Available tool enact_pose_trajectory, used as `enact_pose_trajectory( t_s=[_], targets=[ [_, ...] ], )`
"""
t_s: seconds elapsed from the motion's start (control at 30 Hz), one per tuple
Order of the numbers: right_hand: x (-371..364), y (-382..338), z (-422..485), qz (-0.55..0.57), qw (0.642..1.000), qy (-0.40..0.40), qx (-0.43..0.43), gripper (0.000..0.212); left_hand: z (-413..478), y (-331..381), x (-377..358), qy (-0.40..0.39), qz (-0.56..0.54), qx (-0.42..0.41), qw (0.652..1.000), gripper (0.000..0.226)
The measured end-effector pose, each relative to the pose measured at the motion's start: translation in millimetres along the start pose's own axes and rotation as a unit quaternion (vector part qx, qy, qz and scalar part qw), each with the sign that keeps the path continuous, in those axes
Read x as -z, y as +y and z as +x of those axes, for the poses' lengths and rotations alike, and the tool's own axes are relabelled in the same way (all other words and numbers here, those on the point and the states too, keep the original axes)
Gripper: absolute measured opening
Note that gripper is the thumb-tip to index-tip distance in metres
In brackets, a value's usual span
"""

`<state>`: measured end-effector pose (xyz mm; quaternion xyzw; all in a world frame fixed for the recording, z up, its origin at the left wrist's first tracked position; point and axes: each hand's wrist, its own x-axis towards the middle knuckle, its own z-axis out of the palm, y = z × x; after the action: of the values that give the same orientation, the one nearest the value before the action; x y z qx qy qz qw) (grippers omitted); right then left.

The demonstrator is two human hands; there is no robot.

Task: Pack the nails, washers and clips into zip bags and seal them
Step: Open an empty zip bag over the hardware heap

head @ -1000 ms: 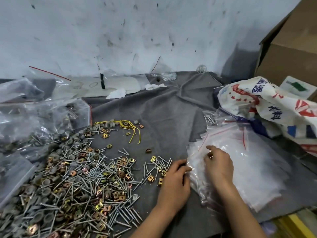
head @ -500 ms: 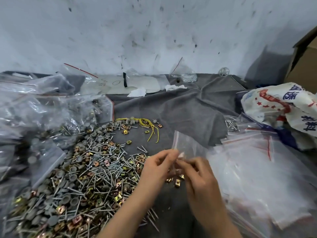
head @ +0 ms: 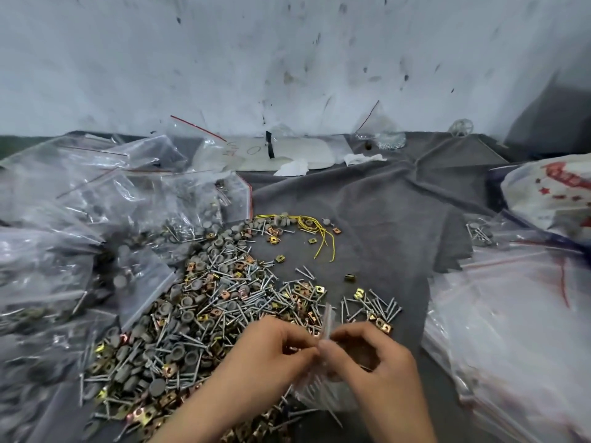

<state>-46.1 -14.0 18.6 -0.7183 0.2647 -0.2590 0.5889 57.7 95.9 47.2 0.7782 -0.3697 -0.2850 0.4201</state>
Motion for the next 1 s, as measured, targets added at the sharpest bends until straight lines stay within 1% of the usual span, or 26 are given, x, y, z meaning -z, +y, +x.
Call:
enact_pose_trajectory(
  t_s=[0.07,0.13,0.2,0.33,0.47,0.53,0.7,0.8,0.9,1.0],
  targets=[
    [-4,0,1,0.001,1.000,0.008,-0.010,0.013,1,1,-1,0.028,0.016,-0.009,0.999,0.025],
    [-5,1,3,0.011,1.000,0.010,-0.026,0.015,2,-1,-3,0.057,0.010,-0.023,0.998,0.030],
    [-4,0,6,0.040,0.998,0.003,-0.049,0.019,5,-2,-6,0.076,0.021,-0.029,0.996,0.030],
    [-1,1,10,0.052,0.997,-0.004,-0.063,0.016,11,-6,-11,0.095,0.009,-0.035,0.995,0.037],
    [-1,6,13,0.017,0.998,-0.010,-0.060,0.021,19,-9,-20,0.093,-0.002,-0.041,0.995,0.041],
    [0,8,16,0.016,0.998,-0.010,-0.061,0.023,21,-12,-22,0.090,-0.012,-0.039,0.995,0.039],
    [-2,9,27,0.109,0.987,-0.025,-0.118,0.031,28,-17,-22,0.088,-0.057,-0.012,0.994,0.030],
    [-4,9,29,0.138,0.983,-0.036,-0.118,0.036,29,-18,-22,0.071,-0.086,-0.003,0.994,0.023],
    [-3,14,29,0.107,0.988,-0.048,-0.103,0.034,27,-20,-22,0.055,-0.112,0.008,0.992,0.011],
    [-3,18,25,0.089,0.992,-0.041,-0.083,0.027,24,-22,-23,0.068,-0.106,0.010,0.992,0.005]
  ],
)
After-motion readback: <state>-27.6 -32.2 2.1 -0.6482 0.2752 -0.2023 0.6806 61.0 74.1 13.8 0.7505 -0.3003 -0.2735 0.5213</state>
